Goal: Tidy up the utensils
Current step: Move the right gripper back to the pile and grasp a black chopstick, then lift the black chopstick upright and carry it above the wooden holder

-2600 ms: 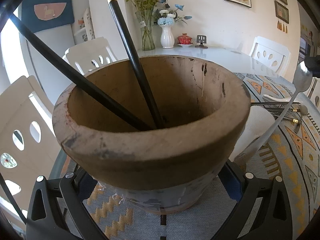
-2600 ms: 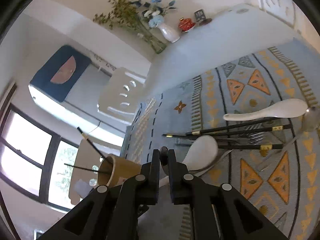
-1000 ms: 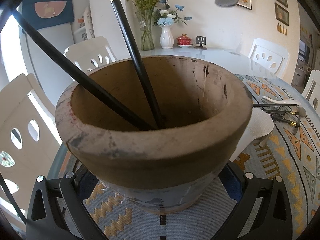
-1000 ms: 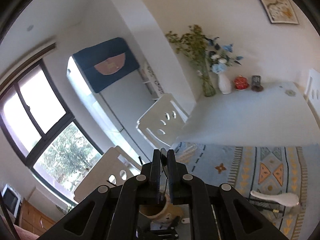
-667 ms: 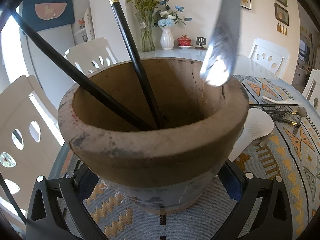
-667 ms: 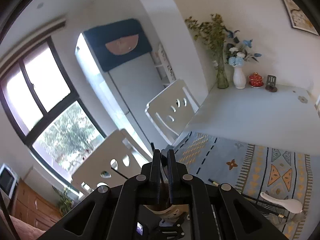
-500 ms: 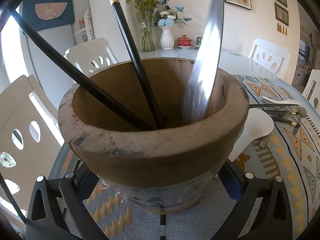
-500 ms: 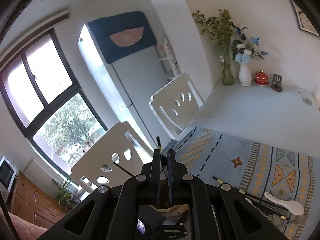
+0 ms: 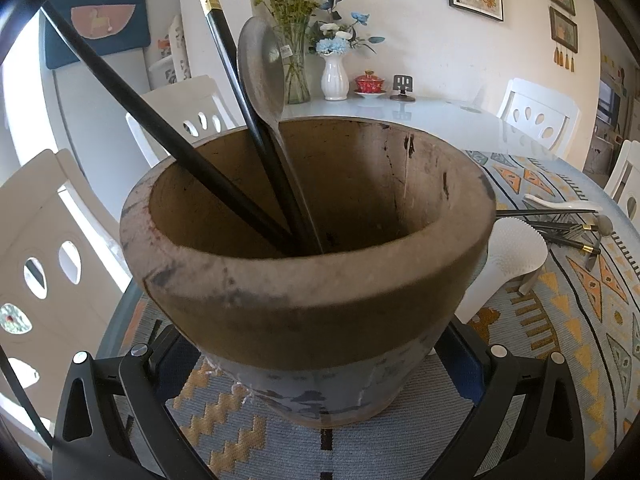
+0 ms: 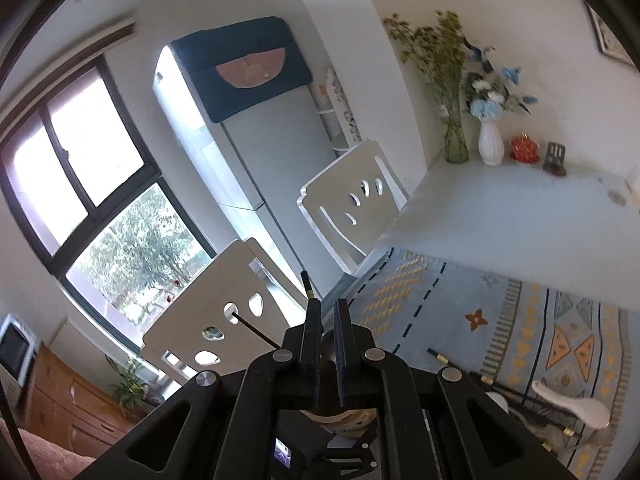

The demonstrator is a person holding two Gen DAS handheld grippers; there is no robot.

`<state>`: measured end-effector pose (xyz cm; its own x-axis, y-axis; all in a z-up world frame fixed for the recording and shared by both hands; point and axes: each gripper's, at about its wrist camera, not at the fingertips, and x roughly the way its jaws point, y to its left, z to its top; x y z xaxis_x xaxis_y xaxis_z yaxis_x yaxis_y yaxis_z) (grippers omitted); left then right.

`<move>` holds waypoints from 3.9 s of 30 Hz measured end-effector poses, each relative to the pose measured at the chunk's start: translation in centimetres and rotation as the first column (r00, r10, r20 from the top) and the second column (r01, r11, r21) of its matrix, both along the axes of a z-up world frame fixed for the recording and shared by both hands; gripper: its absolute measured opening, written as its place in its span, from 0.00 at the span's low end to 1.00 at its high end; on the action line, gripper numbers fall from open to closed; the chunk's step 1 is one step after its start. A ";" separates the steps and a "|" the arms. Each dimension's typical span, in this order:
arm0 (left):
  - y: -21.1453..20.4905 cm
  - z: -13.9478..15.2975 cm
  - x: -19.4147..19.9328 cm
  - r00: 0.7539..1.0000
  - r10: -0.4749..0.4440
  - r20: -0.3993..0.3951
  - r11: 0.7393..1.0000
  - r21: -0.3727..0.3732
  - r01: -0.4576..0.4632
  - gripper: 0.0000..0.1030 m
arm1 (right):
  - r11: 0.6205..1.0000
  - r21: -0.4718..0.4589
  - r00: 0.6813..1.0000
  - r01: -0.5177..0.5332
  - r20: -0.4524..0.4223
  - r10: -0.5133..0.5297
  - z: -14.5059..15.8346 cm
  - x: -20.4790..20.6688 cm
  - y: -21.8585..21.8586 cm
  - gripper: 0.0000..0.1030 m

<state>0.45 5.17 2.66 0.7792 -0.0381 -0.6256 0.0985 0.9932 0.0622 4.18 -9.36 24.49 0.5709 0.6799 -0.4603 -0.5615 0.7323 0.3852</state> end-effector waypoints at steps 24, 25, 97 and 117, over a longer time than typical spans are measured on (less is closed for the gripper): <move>-0.3 -0.2 0.9 0.999 -0.009 -0.037 1.000 -0.005 0.009 0.99 | 0.921 0.066 0.811 0.385 -0.501 -0.303 -11.7 5.7 -14.8 0.07; -0.3 -0.3 1.1 0.999 -0.008 -0.043 1.000 -0.006 0.008 0.99 | 0.923 0.035 0.803 0.384 -0.506 -0.315 -12.6 5.9 -15.2 0.09; -0.1 -0.4 0.6 0.998 -0.014 -0.053 1.000 -0.001 0.014 0.99 | 0.978 0.188 0.569 0.089 -0.816 0.105 -26.1 0.9 -7.9 0.05; 0.0 -0.4 0.2 0.999 -0.014 -0.043 1.000 -0.001 0.014 0.99 | 0.930 0.344 0.667 0.128 -0.724 0.176 -20.5 0.2 -8.2 0.05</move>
